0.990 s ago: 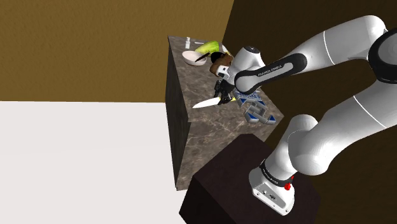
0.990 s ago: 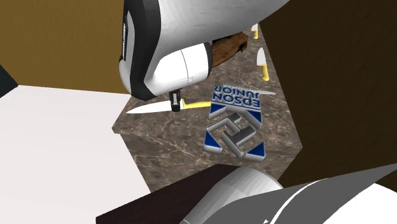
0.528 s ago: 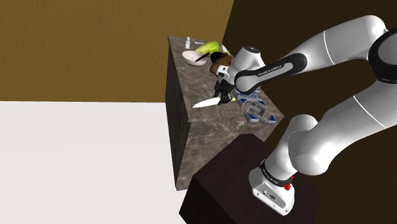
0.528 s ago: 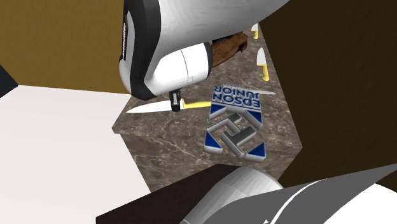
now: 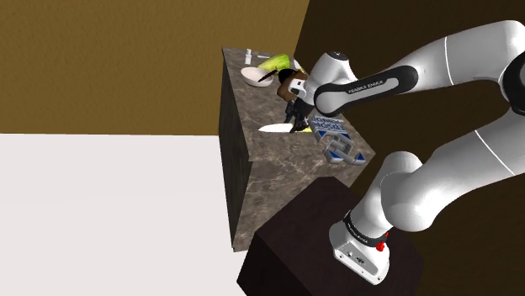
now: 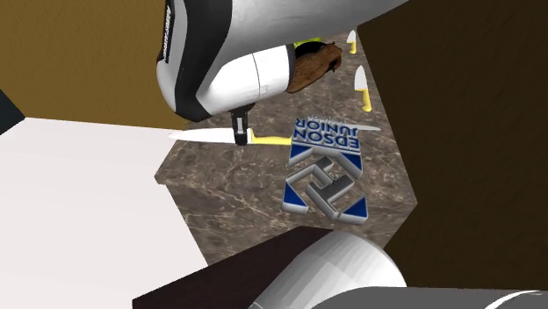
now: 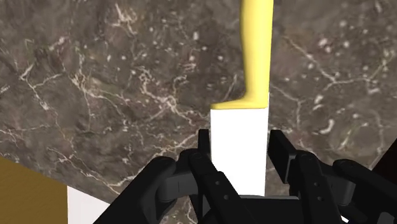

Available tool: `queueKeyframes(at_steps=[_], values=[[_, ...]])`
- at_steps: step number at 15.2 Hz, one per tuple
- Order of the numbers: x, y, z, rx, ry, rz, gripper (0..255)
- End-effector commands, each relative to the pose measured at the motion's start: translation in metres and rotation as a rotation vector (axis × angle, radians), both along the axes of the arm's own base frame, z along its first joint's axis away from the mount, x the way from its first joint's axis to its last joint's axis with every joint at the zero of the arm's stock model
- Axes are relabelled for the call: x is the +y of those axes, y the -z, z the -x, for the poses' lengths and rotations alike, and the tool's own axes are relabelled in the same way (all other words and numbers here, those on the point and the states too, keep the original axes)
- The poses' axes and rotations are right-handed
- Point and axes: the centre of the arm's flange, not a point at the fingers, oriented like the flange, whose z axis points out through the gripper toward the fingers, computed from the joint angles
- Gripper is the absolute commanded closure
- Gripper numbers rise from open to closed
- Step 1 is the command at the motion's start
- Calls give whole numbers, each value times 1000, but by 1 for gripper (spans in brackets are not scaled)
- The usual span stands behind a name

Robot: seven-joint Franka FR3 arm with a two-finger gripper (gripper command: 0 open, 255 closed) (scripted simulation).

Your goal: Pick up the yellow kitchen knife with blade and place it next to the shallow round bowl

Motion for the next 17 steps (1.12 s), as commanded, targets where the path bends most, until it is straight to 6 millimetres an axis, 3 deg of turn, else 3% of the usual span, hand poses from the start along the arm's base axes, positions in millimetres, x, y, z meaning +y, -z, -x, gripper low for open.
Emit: queueKeyframes(at_steps=[1, 17], values=[[-1, -11, 0, 1, 0, 0, 255], [-1, -95, 0, 1, 0, 0, 255]])
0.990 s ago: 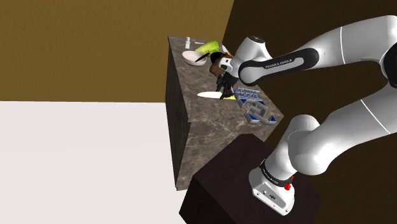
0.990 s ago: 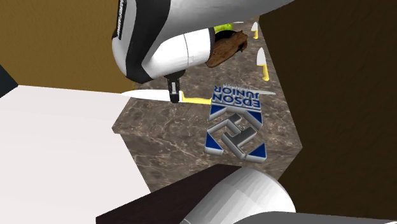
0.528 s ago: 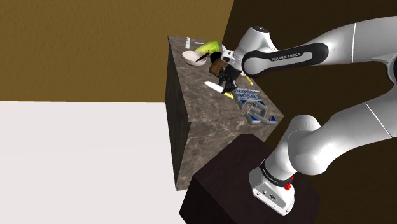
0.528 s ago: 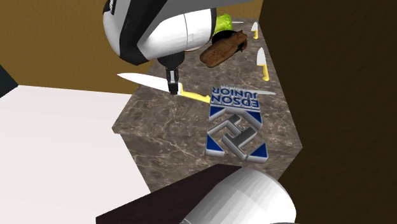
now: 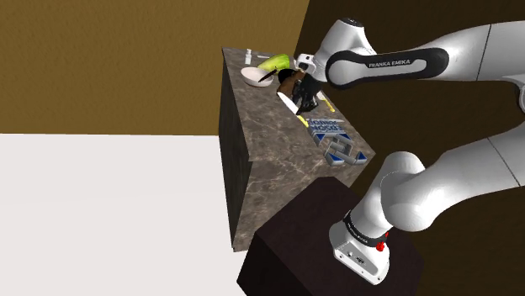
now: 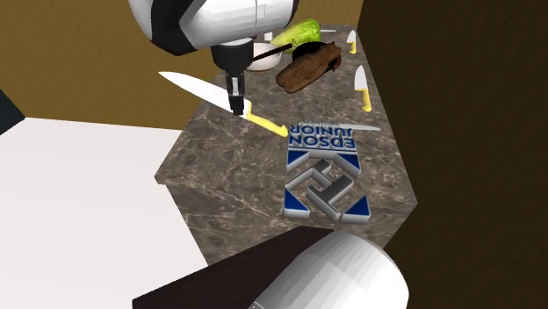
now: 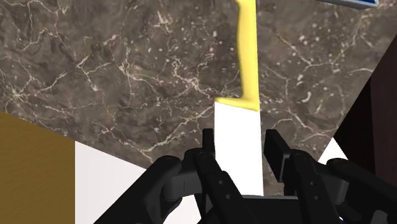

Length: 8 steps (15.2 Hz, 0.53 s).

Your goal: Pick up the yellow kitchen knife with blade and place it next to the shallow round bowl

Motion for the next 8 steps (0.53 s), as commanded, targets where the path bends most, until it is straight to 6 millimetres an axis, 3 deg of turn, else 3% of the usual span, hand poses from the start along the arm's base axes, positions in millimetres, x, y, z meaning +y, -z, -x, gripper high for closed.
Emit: queueKeyframes(at_steps=[1, 2, 5, 6, 7, 8], values=[[0, -10, 0, 0, 0, 0, 255], [0, -11, 0, 0, 0, 0, 255], [-23, -11, -32, 0, 0, 0, 255], [-18, -11, -20, 1, 1, -2, 255], [-18, -11, -20, 1, 1, -2, 0], [-12, 0, -15, 0, -12, 7, 0]])
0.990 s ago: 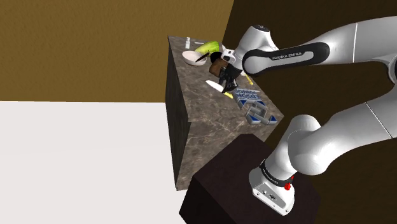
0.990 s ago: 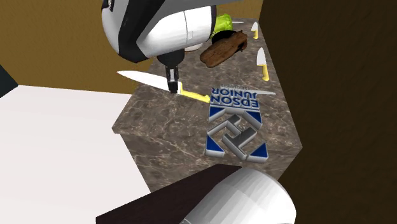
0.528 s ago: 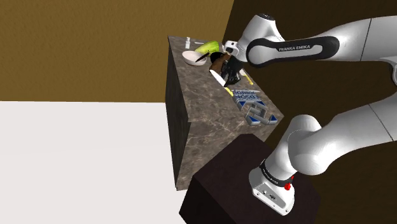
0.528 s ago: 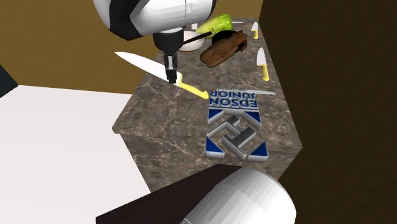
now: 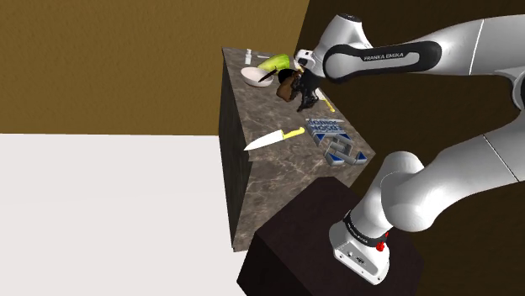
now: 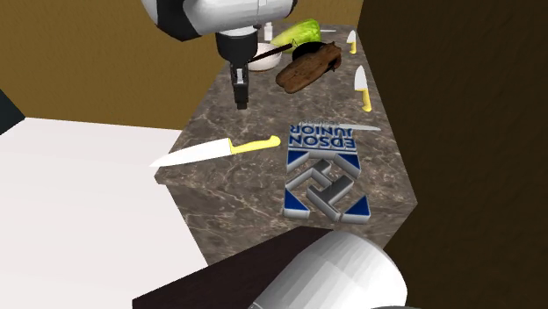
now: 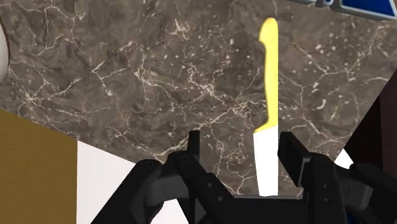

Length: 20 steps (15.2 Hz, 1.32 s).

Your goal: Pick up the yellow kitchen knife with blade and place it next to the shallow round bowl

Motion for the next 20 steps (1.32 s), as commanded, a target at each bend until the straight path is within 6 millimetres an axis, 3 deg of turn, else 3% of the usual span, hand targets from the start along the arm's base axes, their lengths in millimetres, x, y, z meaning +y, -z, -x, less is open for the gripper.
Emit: queueKeyframes(at_steps=[1, 8, 15, 20], values=[[8, 19, 7, -2, -20, 14, 0], [41, 96, 38, -12, -105, 72, 0], [38, 131, 29, -12, -105, 72, 0], [38, 134, 29, -12, -105, 72, 0]])
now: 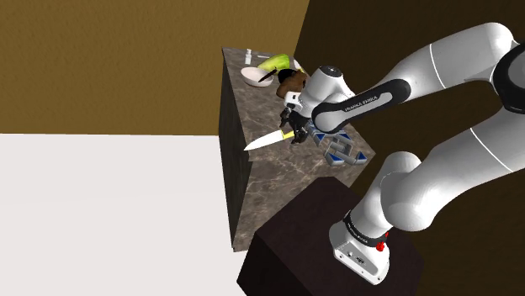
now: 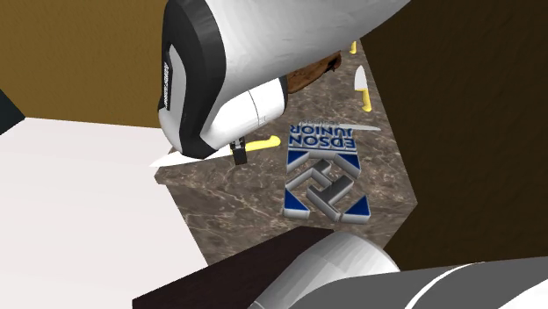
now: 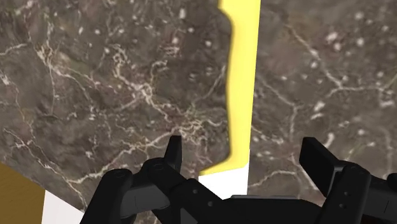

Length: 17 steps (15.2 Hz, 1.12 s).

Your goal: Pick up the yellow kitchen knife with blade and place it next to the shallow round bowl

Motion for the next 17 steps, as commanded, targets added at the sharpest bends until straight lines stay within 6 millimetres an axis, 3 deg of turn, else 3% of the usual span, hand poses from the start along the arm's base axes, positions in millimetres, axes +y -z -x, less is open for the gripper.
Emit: queueKeyframes(at_steps=[1, 3, 4, 13, 17], values=[[0, 0, 0, 0, 0, 0, 0], [0, 0, 0, 0, 0, 0, 0], [0, 0, 0, 0, 0, 0, 255], [0, 0, 0, 0, 0, 0, 255], [0, -21, 0, 0, 0, 0, 255]])
